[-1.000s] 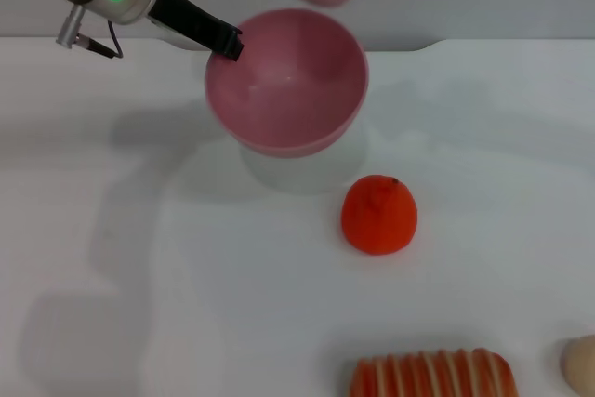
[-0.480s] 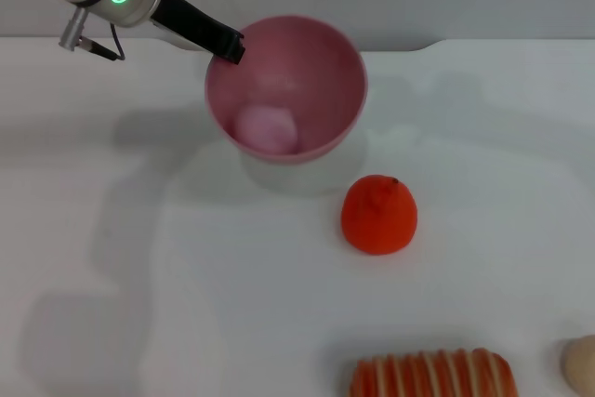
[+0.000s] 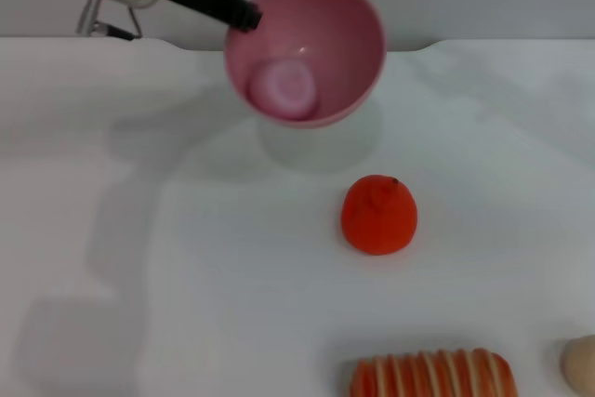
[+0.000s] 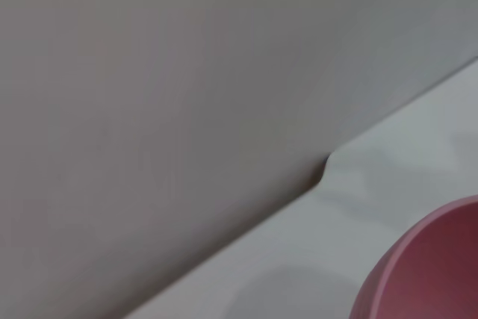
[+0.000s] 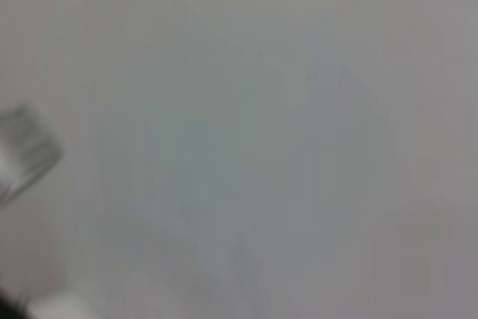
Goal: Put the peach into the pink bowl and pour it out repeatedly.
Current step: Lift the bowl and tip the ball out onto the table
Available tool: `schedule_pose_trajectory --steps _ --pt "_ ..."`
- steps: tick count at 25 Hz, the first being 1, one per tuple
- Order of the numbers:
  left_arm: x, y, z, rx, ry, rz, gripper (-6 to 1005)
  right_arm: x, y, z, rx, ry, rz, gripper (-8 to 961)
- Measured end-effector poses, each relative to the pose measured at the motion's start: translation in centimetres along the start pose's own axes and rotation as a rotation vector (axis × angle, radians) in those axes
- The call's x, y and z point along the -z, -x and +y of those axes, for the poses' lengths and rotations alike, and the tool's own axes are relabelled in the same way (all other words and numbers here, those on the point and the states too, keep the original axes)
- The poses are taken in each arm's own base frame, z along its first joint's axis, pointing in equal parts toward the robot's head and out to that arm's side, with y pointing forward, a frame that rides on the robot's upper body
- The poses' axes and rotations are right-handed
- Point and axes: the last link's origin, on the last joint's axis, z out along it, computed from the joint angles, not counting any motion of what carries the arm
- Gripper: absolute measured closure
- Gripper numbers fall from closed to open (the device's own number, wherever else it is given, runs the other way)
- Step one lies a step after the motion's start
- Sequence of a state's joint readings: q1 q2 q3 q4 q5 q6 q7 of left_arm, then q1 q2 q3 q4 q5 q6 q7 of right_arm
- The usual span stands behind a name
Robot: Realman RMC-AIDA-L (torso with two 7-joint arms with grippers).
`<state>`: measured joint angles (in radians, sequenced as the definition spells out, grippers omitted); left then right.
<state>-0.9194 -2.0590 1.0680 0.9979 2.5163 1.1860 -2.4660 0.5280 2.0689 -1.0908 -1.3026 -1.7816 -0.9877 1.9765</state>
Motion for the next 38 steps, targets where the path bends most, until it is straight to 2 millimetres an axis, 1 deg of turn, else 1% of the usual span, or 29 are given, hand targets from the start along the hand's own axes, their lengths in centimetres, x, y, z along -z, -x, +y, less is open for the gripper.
schedule_pose_trajectory --steps 2,5,9,10,12,15,16,17,20,21,22,24,25,27,32,38 --pt "-0.4 -0.4 0.3 -0.008 0.018 0.044 962 1.8 -1.1 -1.1 -0.05 -0.01 -0.145 485" --pt "-1.1 -0.7 0.8 -0.03 0.033 0.096 962 4.6 -3.5 -2.4 -0.054 -0.072 -0.315 485" --pt "-1.3 -0.7 1.0 -0.037 0.037 0.121 962 8.3 -7.0 -3.7 -0.048 -0.205 -0.461 485" --pt "-2.1 -1.1 2.4 -0.073 0.072 0.239 962 9.0 -7.8 -3.9 -0.051 -0.233 -0.479 485" --pt "-2.2 -1.2 2.7 -0.081 0.082 0.262 962 10.6 -9.2 -4.6 -0.046 -0.306 -0.503 484" --pt "-2.9 -1.1 4.5 -0.134 0.116 0.358 962 12.9 -11.3 -6.0 -0.037 -0.456 -0.514 484" --pt "-2.9 -1.1 4.5 -0.134 0.116 0.358 962 13.7 -12.1 -6.5 -0.036 -0.517 -0.511 484" --pt "-3.5 -0.6 5.4 -0.168 0.116 0.427 962 14.6 -12.9 -7.1 -0.034 -0.58 -0.505 484" --pt "-3.8 -0.2 6.0 -0.187 0.115 0.472 962 17.1 -14.7 -8.3 -0.044 -0.727 -0.493 484" --pt "-4.2 0.4 6.6 -0.193 0.118 0.513 962 17.8 -15.1 -8.5 -0.05 -0.758 -0.493 484" --pt "-4.3 0.7 6.8 -0.194 0.116 0.525 962 18.4 -15.4 -8.6 -0.055 -0.784 -0.492 484" --pt "-4.6 1.3 7.0 -0.189 0.108 0.548 962 19.3 -15.7 -8.6 -0.056 -0.811 -0.492 484" --pt "-4.6 1.3 7.0 -0.189 0.108 0.548 962 19.7 -15.9 -8.6 -0.056 -0.821 -0.493 484" --pt "-4.6 2.2 7.2 -0.194 0.101 0.588 962 20.2 -16.0 -8.7 -0.054 -0.833 -0.494 484" --pt "-3.5 3.3 7.2 -0.184 0.111 0.722 962 20.5 -15.9 -8.6 -0.044 -0.837 -0.498 484" --pt "-1.9 5.3 7.4 -0.199 0.19 0.923 962 20.6 -16.0 -8.5 -0.042 -0.837 -0.493 484"
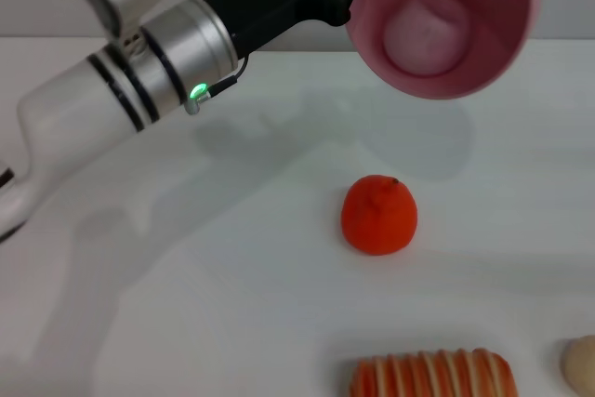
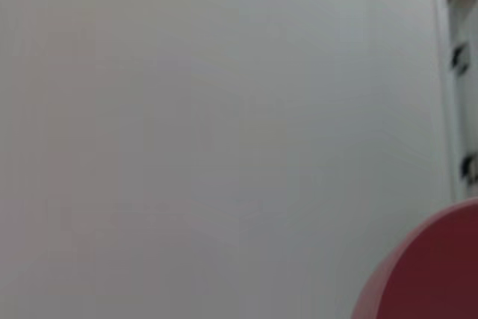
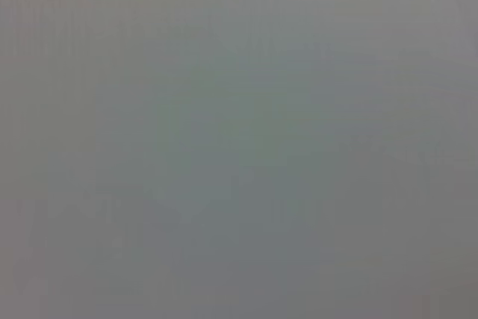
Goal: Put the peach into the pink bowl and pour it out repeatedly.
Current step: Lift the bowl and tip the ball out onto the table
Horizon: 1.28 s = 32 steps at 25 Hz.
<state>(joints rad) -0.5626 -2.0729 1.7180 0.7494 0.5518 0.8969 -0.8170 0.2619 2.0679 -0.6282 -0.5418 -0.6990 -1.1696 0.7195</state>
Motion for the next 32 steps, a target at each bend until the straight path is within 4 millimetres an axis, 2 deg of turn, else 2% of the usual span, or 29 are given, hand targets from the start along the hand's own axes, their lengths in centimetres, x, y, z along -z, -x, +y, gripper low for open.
schedule_pose_trajectory --steps 4,10,17,27,32 --pt "0.8 0.1 0.9 -0.026 0.028 0.088 962 0.4 -0.1 -0.3 0.003 -0.007 0.006 484" --pt "0.6 0.4 2.5 -0.112 0.044 0.128 962 0.6 -0.1 -0.5 0.007 -0.012 0.008 484" --pt "0.7 0.5 3.3 -0.152 0.004 0.17 962 0.6 0.1 -0.6 0.011 -0.013 0.006 484" --pt "0.6 0.7 3.5 -0.153 -0.003 0.164 961 0.4 0.2 -0.4 0.016 -0.004 0.002 485" --pt "-0.3 0.9 2.2 -0.091 -0.051 0.09 961 0.2 0.1 -0.3 0.009 0.001 0.005 485"
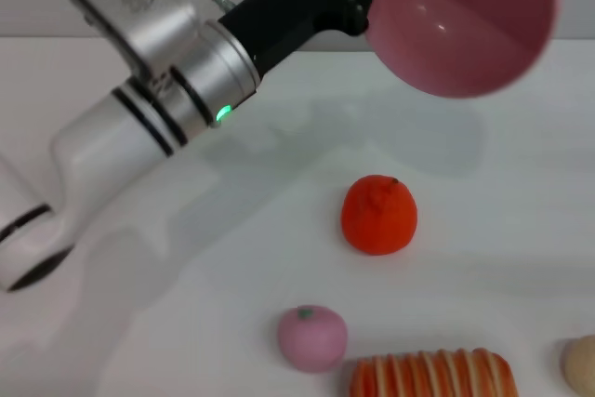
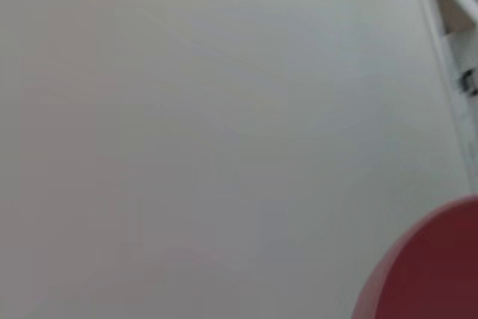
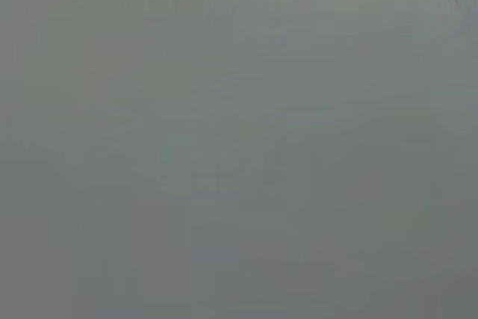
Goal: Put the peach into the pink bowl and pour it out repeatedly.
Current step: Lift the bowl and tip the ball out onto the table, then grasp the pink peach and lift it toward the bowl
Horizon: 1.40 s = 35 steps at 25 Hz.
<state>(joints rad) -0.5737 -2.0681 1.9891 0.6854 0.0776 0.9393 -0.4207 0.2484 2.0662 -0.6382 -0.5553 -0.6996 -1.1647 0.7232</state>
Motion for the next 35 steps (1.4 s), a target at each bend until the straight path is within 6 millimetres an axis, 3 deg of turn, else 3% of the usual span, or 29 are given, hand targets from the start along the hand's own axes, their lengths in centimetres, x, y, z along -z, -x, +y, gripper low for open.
schedule_pose_trajectory --steps 6,11,18,26,30,35 --pt "-2.2 1.1 -4.0 0.166 -0.152 -0.195 961 -0.2 -0.5 1.0 -0.045 0.067 0.044 485" --pt "-3.9 1.7 -7.0 0.166 -0.257 -0.384 961 -0.8 -0.3 3.1 -0.162 0.223 0.105 485" --pt "-4.4 1.9 -8.4 0.134 -0.275 -0.469 961 -0.6 2.0 7.2 -0.249 0.571 0.137 485" --pt "-3.6 2.2 -9.7 0.177 -0.244 -0.538 961 0.6 5.5 13.0 -0.253 1.051 0.173 485" --pt "-3.4 2.2 -9.8 0.2 -0.215 -0.564 961 0.5 6.5 16.1 -0.226 1.242 0.32 485" --pt "-2.5 1.9 -10.5 0.311 -0.18 -0.646 961 -0.2 6.1 20.1 -0.136 1.389 0.619 485"
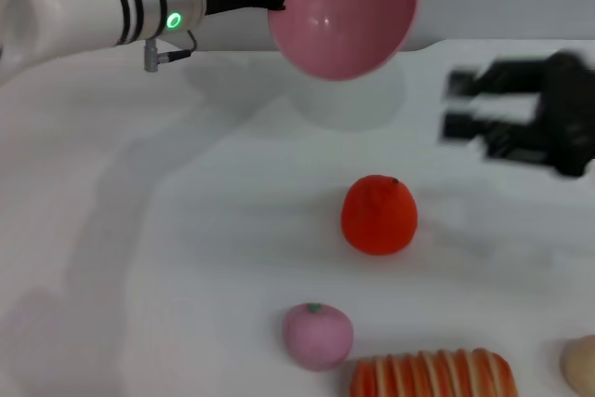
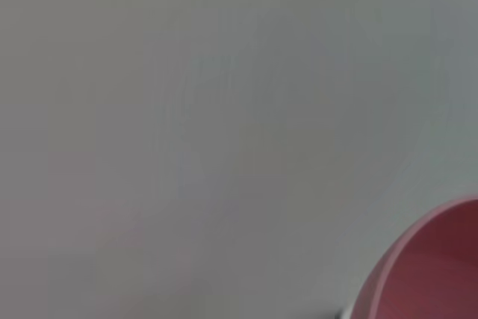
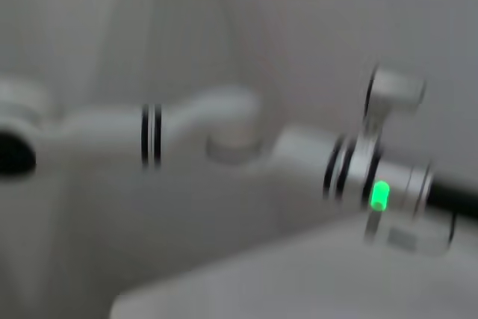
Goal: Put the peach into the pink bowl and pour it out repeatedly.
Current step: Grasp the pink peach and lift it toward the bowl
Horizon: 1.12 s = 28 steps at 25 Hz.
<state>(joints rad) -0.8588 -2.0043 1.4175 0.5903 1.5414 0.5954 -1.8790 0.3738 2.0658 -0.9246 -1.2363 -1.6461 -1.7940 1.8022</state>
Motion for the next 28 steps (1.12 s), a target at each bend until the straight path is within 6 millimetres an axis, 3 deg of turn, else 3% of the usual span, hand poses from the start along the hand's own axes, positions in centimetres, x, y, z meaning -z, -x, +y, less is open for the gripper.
schedule_pose_trajectory --steps 6,13,20,28 --pt "0.8 0.3 -0.2 0.03 0.054 -0.192 961 -4.8 -0.7 -1.3 -0.12 0.04 0.361 485" --pt "2.0 0.5 -0.6 0.026 0.059 -0.327 961 -9.6 -3.8 -1.8 -0.164 0.028 0.681 497" --pt "3.4 0.4 -2.2 0.062 0.024 -0.33 961 -11.8 -6.0 -1.3 -0.172 0.064 0.798 528" --pt "3.2 0.2 -2.1 0.039 0.021 -0.331 961 -14.2 -7.9 -0.8 -0.144 0.059 0.837 564"
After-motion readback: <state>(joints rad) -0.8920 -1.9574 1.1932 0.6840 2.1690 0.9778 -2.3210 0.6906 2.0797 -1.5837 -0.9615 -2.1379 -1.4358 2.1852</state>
